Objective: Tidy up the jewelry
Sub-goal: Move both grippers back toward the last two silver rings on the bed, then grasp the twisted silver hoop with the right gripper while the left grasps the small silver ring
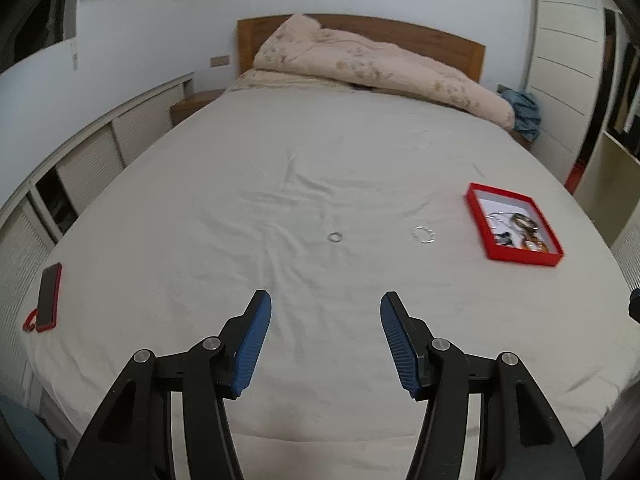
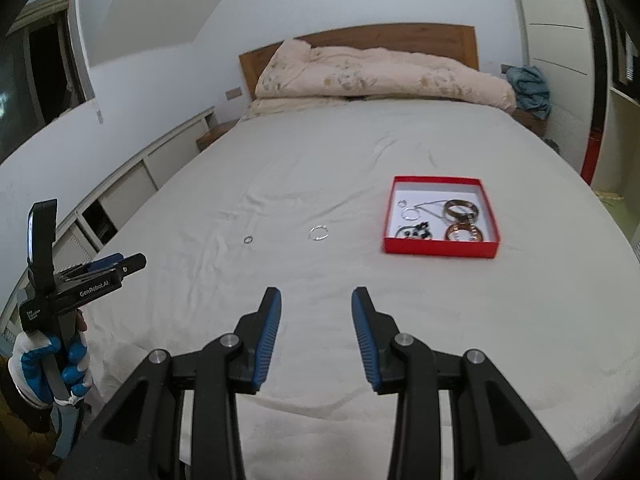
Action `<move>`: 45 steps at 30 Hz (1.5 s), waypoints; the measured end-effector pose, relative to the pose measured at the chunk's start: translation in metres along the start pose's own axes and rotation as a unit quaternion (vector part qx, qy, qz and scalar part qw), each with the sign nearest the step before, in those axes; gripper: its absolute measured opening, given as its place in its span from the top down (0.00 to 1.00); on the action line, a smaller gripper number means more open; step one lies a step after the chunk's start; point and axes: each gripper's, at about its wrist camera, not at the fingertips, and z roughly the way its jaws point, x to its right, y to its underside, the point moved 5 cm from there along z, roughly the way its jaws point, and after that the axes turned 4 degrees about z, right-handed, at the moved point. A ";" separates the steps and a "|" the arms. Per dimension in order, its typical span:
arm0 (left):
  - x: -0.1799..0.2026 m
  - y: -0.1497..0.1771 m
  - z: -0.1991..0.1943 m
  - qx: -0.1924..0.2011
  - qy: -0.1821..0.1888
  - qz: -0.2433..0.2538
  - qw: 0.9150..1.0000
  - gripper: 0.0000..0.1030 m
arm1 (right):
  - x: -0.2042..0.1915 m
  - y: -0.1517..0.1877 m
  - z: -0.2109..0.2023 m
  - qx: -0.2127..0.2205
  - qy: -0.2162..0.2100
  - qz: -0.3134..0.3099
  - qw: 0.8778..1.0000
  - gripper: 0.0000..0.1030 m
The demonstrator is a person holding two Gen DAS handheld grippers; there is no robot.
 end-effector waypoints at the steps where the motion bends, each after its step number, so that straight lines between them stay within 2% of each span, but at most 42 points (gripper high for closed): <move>1: -0.004 0.000 0.008 -0.004 -0.003 -0.004 1.000 0.45 | -0.001 0.000 0.009 -0.007 -0.002 -0.003 1.000 0.66; 4: -0.009 0.000 0.035 -0.018 -0.006 -0.013 1.000 0.45 | -0.002 -0.001 0.041 -0.029 -0.006 -0.009 1.000 0.66; 12: -0.008 -0.017 0.124 -0.055 0.015 -0.022 0.998 0.45 | 0.005 -0.022 0.147 -0.081 -0.015 -0.019 0.996 0.66; 21: 0.003 -0.035 0.223 -0.084 0.015 -0.003 0.996 0.45 | 0.021 -0.046 0.254 -0.104 -0.018 -0.007 0.994 0.66; 25: 0.003 -0.037 0.250 -0.090 0.005 -0.004 0.996 0.46 | 0.025 -0.055 0.291 -0.108 -0.018 -0.005 0.994 0.66; 32: -0.001 -0.039 0.265 -0.083 0.004 0.002 0.997 0.47 | 0.026 -0.058 0.347 -0.138 -0.015 -0.021 0.990 0.66; 35: 0.000 -0.037 0.267 -0.078 0.008 0.009 0.997 0.52 | 0.021 -0.051 0.364 -0.159 -0.008 -0.048 0.986 0.67; 37: 0.001 -0.034 0.266 -0.073 0.008 0.018 0.997 0.59 | 0.018 -0.048 0.368 -0.159 -0.003 -0.067 0.985 0.69; 40: 0.006 -0.035 0.266 -0.069 0.014 0.030 0.997 0.71 | 0.013 -0.046 0.373 -0.159 0.005 -0.092 0.983 0.78; 45: 0.004 -0.035 0.264 -0.066 0.017 0.033 0.997 0.80 | 0.008 -0.046 0.378 -0.160 0.002 -0.110 0.981 0.92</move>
